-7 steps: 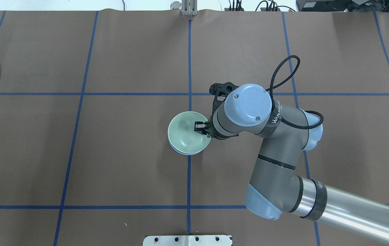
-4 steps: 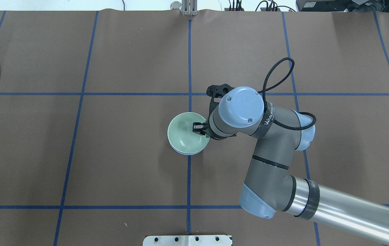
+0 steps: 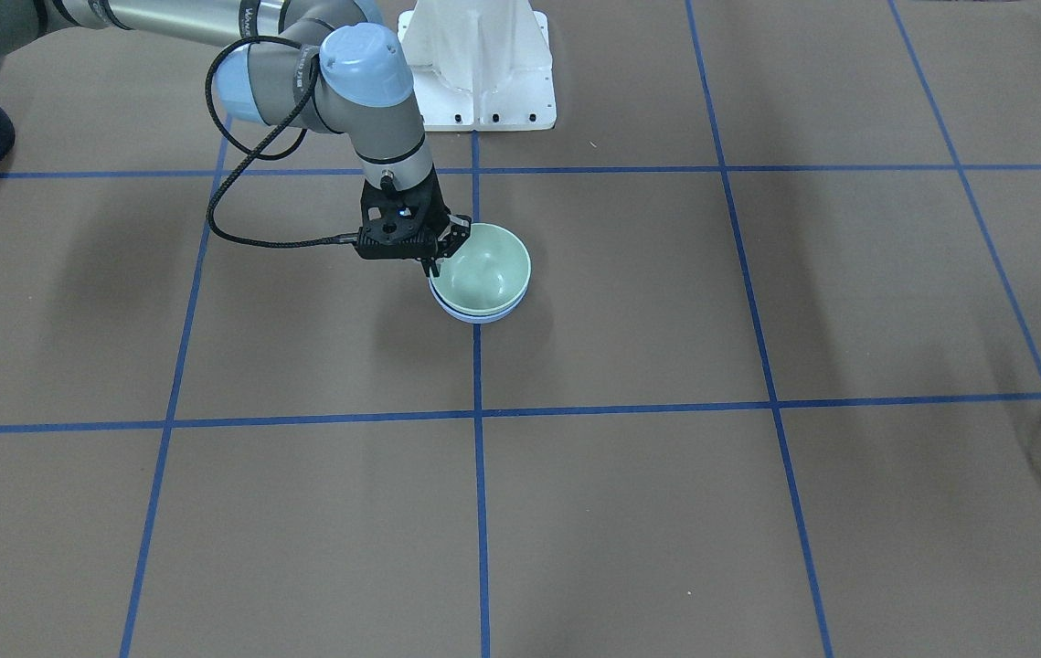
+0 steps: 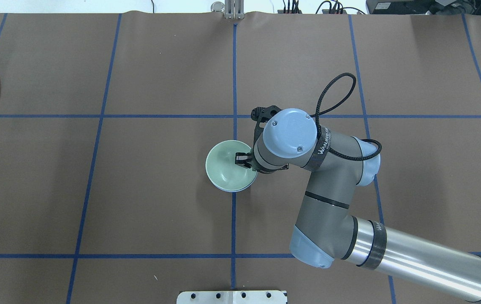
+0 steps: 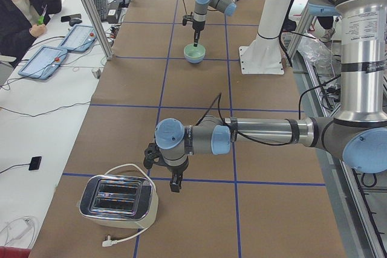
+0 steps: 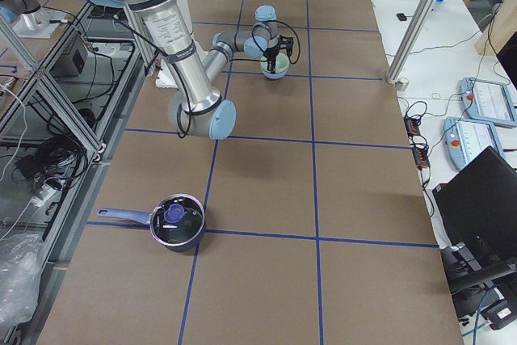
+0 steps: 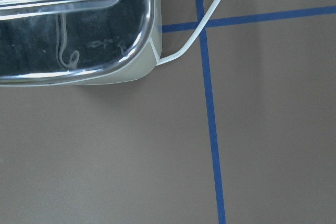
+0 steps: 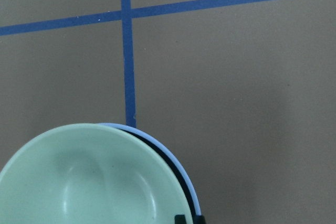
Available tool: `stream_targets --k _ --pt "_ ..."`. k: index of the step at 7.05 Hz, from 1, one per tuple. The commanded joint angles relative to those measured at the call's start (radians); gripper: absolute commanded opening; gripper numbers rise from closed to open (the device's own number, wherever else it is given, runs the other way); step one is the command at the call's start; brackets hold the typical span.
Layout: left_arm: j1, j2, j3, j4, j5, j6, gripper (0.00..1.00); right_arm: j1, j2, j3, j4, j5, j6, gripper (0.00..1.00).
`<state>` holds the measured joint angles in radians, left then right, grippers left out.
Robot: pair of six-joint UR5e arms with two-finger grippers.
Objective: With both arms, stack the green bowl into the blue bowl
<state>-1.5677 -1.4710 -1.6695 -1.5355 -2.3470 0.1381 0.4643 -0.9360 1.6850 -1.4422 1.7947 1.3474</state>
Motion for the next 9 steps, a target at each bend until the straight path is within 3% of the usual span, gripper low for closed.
stream_targets --k 1,3,4,5,8,9 --pt "0.0 0.0 0.0 0.0 0.0 0.0 0.98 -0.001 -0.006 -0.001 -0.003 0.0 -0.005 0.0" --pt "0.0 0.0 0.0 0.0 0.0 0.0 0.98 -0.001 -0.007 -0.001 -0.003 0.0 -0.007 0.0" --pt "0.0 0.0 0.0 0.0 0.0 0.0 0.98 -0.001 -0.007 -0.001 -0.003 -0.001 -0.007 0.55" --pt "0.0 0.0 0.0 0.0 0.0 0.0 0.98 0.0 -0.006 0.008 -0.003 -0.023 -0.007 1.0" --pt "0.0 0.0 0.002 0.0 0.002 -0.002 0.98 0.087 -0.004 0.048 -0.007 0.014 -0.029 1.0" --pt "0.0 0.001 0.002 0.0 0.003 -0.064 0.98 0.173 -0.018 0.045 -0.009 0.085 -0.1 1.0"
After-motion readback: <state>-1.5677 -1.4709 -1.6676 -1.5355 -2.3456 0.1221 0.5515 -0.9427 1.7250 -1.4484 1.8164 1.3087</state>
